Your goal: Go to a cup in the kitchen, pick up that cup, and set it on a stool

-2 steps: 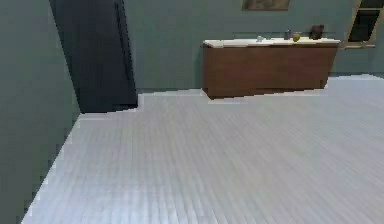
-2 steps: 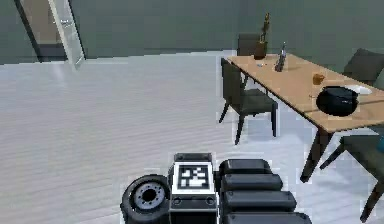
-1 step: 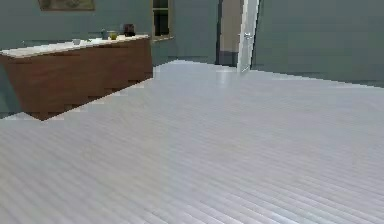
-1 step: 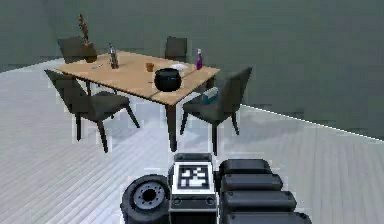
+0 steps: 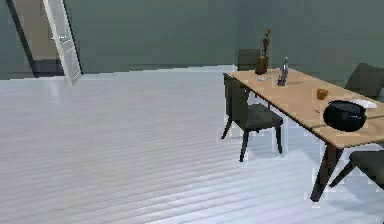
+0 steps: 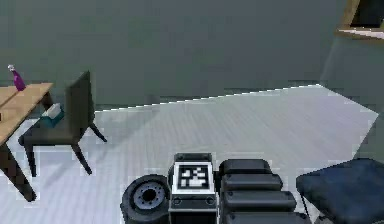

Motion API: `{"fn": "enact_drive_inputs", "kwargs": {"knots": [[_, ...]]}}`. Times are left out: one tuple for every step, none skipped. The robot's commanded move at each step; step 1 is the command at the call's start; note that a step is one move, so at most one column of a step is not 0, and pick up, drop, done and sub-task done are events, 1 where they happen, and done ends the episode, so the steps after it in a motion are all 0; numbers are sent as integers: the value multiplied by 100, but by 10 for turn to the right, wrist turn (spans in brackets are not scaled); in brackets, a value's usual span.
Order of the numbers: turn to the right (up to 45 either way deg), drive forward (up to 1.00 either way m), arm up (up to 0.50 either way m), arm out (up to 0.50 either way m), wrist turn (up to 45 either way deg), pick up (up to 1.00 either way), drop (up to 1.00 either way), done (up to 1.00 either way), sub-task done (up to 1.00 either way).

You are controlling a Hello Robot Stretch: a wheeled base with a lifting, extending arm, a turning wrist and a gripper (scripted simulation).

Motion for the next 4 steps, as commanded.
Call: {"fn": "enact_drive_inputs", "kwargs": {"knots": [[270,0,0,0,0,0,0,0,0],[-450,0,0,0,0,0,0,0,0],[-450,0,0,0,0,0,0,0,0],[-450,0,0,0,0,0,0,0,0]]}}
